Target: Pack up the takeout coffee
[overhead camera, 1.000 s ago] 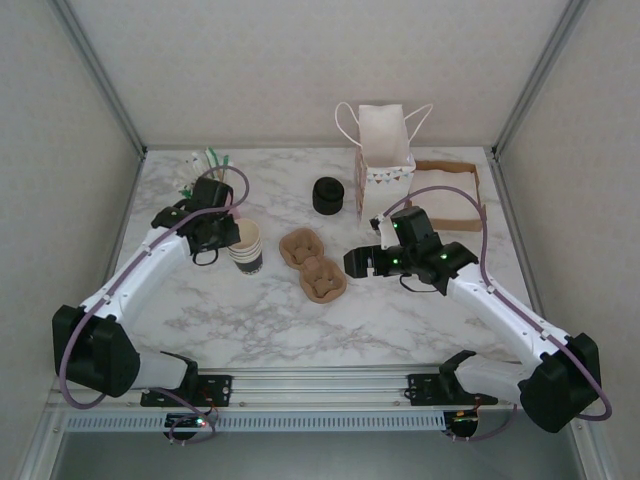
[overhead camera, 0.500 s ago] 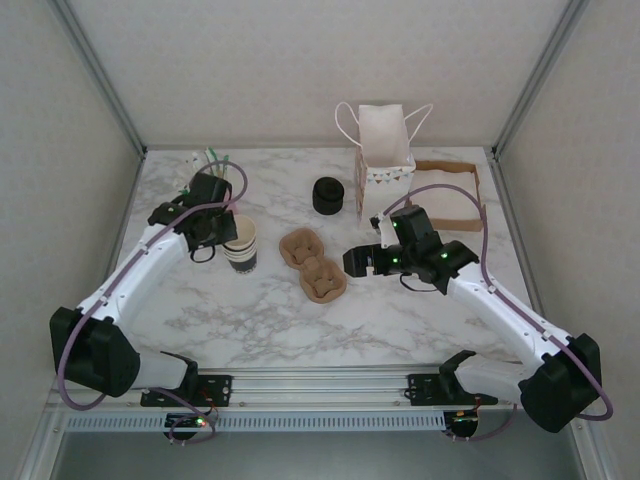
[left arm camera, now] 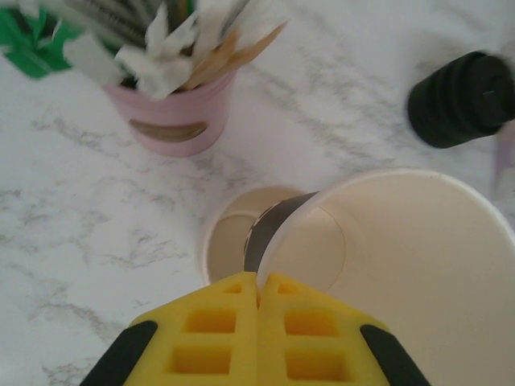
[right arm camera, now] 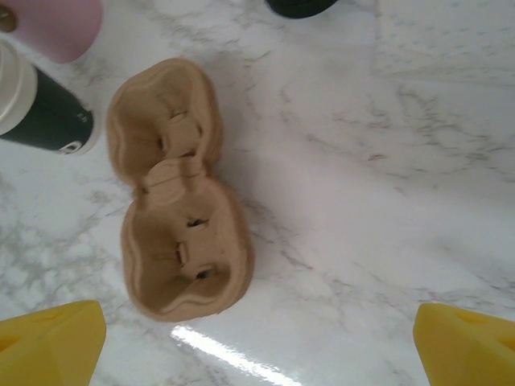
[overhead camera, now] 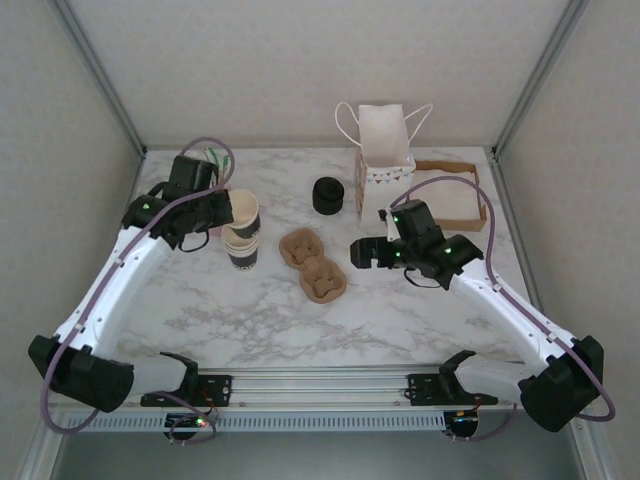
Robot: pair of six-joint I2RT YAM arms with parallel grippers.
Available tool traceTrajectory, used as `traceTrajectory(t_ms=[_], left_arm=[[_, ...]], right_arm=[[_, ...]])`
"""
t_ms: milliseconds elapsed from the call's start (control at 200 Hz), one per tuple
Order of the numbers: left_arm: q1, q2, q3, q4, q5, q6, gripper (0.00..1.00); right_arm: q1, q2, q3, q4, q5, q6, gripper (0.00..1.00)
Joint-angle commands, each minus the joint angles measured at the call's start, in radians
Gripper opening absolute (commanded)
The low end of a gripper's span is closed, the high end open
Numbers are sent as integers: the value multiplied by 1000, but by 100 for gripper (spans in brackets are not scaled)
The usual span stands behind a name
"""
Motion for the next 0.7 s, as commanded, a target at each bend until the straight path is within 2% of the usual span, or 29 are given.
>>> traceTrajectory(t_ms=[0,115,250,491,696], left_arm=[[-28,-42,98,-69,40,14,0],[-44,-50,154,-96,54,15,0],[-96,-39,179,-84,121,5,0],[-321,57,165,-16,162,-16,0],[-503,190,131,73,202,-42,0]], right_arm=[[10,-23,41,-56,168,60,99],[9,-48,43,-60,280,128,99],[9,-68,45,-83,379,182,99],[-9,-101,30,-130,482,253,99],[-104,-120,0,-183,480,314,99]])
